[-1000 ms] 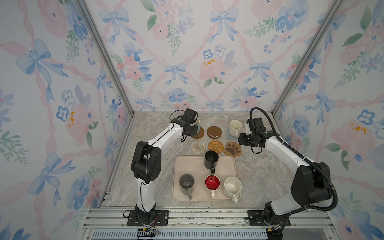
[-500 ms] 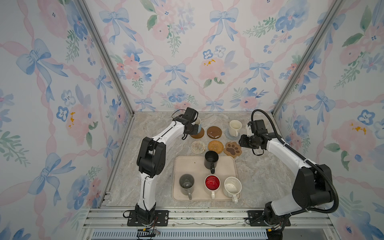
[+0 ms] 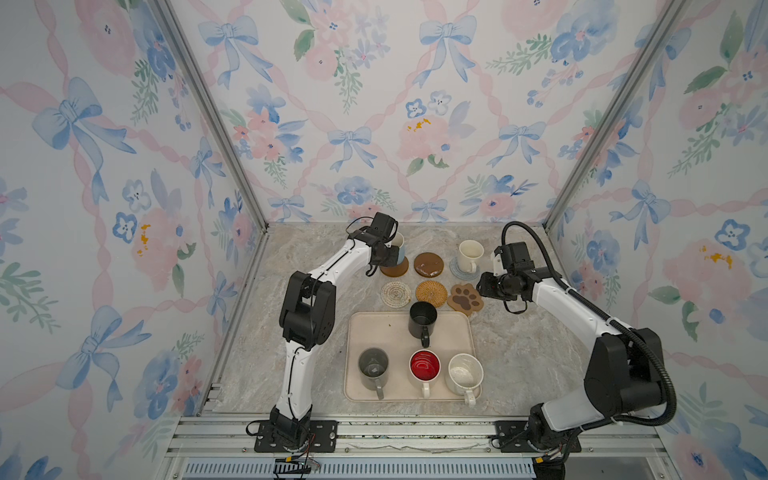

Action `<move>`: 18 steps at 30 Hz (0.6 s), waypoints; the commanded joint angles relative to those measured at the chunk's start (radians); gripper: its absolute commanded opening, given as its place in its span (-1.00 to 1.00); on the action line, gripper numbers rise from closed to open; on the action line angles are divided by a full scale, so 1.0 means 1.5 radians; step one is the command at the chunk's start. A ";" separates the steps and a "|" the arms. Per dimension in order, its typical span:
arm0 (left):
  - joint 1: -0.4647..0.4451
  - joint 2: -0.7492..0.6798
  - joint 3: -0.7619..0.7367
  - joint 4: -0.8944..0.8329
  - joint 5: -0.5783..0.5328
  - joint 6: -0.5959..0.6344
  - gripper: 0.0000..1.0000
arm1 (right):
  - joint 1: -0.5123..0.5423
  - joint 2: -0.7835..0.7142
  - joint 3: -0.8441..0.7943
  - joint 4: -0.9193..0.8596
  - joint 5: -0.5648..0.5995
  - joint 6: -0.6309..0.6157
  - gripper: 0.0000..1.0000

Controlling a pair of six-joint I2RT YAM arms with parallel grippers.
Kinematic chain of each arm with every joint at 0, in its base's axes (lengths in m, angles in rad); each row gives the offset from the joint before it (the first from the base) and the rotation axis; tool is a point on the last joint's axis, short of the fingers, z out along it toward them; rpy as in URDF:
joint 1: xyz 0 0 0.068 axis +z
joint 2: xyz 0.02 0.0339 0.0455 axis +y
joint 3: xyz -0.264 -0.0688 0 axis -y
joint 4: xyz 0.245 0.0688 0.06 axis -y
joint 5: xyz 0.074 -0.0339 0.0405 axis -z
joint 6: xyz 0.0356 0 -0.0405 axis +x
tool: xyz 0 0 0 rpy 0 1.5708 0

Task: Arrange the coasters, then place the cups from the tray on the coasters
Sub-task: 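Lift the blue-handled mug with the left gripper toward the dark wooden coaster, then lower the blue-handled mug onto the dark brown wooden coaster with the left gripper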

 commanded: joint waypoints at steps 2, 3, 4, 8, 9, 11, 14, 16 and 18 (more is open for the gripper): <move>0.003 0.000 0.029 0.005 -0.015 0.022 -1.00 | -0.008 -0.008 -0.008 0.005 -0.007 0.004 -0.07; 0.003 -0.001 0.029 0.002 -0.015 0.023 -1.00 | -0.009 -0.006 -0.009 0.005 -0.009 0.005 -0.07; 0.003 -0.001 0.030 0.000 -0.016 0.025 -1.00 | -0.009 -0.003 -0.008 0.005 -0.012 0.006 -0.07; 0.003 -0.001 0.031 -0.009 -0.017 0.029 -1.00 | -0.008 0.006 -0.010 0.011 -0.021 0.008 -0.08; 0.003 0.000 0.033 -0.010 -0.014 0.031 -1.00 | -0.009 0.008 -0.011 0.012 -0.023 0.008 -0.08; 0.003 0.005 0.037 -0.014 -0.010 0.032 -1.00 | -0.009 0.011 -0.012 0.014 -0.025 0.009 -0.08; 0.003 0.017 0.049 -0.021 -0.009 0.034 -1.00 | -0.008 0.014 -0.011 0.014 -0.026 0.009 -0.09; 0.003 0.021 0.054 -0.023 -0.009 0.033 -1.00 | -0.009 0.014 -0.011 0.014 -0.027 0.008 -0.08; 0.002 0.026 0.058 -0.024 -0.009 0.033 -1.00 | -0.009 0.015 -0.011 0.014 -0.027 0.009 -0.09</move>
